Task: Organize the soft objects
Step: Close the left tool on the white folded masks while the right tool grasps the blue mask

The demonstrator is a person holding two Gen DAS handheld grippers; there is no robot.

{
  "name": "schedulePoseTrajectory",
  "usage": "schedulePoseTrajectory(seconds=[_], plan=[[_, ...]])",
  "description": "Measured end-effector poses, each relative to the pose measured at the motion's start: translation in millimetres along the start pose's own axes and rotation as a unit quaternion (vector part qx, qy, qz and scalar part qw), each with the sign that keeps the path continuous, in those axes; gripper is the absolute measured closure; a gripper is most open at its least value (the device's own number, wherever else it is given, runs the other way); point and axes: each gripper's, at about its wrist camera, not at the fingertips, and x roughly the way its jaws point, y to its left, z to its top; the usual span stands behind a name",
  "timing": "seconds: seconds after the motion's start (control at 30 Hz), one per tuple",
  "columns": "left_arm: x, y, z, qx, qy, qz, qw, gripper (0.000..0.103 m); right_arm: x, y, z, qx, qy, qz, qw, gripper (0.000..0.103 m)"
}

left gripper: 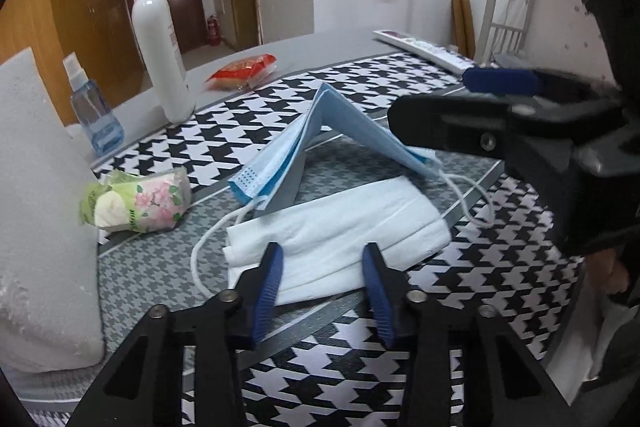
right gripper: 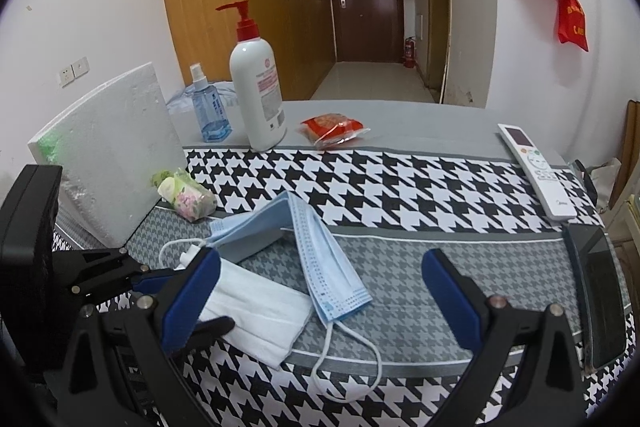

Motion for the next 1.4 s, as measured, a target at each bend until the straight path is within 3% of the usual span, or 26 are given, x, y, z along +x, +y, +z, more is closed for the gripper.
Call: schedulePoseTrajectory(seconds=[0.1, 0.2, 0.37, 0.53, 0.77, 0.93, 1.0, 1.07, 1.17, 1.23, 1.4], plan=[[0.2, 0.0, -0.7, 0.004, 0.002, 0.007, 1.0, 0.069, 2.4, -0.5, 0.0, 0.001, 0.004, 0.0, 1.0, 0.001], [0.9, 4.2, -2.2, -0.002, 0.009, -0.01, 0.9999, 0.088, 4.7, 1.1, -0.2, -0.002, 0.008, -0.001, 1.0, 0.001], [-1.4, 4.1, -5.9, 0.003, 0.001, -0.021, 0.9998, 0.096, 8.8, 3.2, 2.4, -0.006, 0.015, -0.004, 1.0, 0.001], [-10.0, 11.4, -10.1, -0.012, -0.003, -0.066, 0.9978, 0.098, 16.2, 8.5, 3.7, -0.017, 0.024, -0.007, 1.0, 0.003], [-27.7, 9.6, -16.8, -0.008, -0.022, -0.093, 0.9954, 0.098, 32.0, 7.6, 6.7, -0.021, 0.051, -0.015, 0.998, 0.03], [-36.5, 8.9, -19.6, -0.012, -0.028, -0.103, 0.9942, 0.098, 40.7, 8.1, 5.4, -0.024, 0.065, -0.016, 0.997, 0.039], [-38.5, 9.4, -20.8, -0.014, -0.028, -0.1, 0.9945, 0.098, 44.4, 7.9, 6.1, -0.024, 0.071, -0.016, 0.997, 0.049], [-39.2, 10.8, -20.9, -0.014, -0.029, -0.102, 0.9942, 0.098, 48.2, 7.8, 6.0, -0.023, 0.078, -0.015, 0.997, 0.066], [-41.0, 9.1, -21.3, -0.011, -0.032, -0.104, 0.994, 0.098, 54.0, 6.3, 4.1, -0.018, 0.089, -0.018, 0.996, 0.084], [-41.6, 9.2, -21.3, -0.009, -0.034, -0.103, 0.994, 0.098, 54.9, 3.9, 3.4, -0.009, 0.09, -0.017, 0.996, 0.092], [-46.0, 8.1, -21.7, -0.009, -0.04, -0.11, 0.9931, 0.098, 47.1, -0.5, 5.6, 0.004, 0.078, -0.018, 0.997, 0.095]])
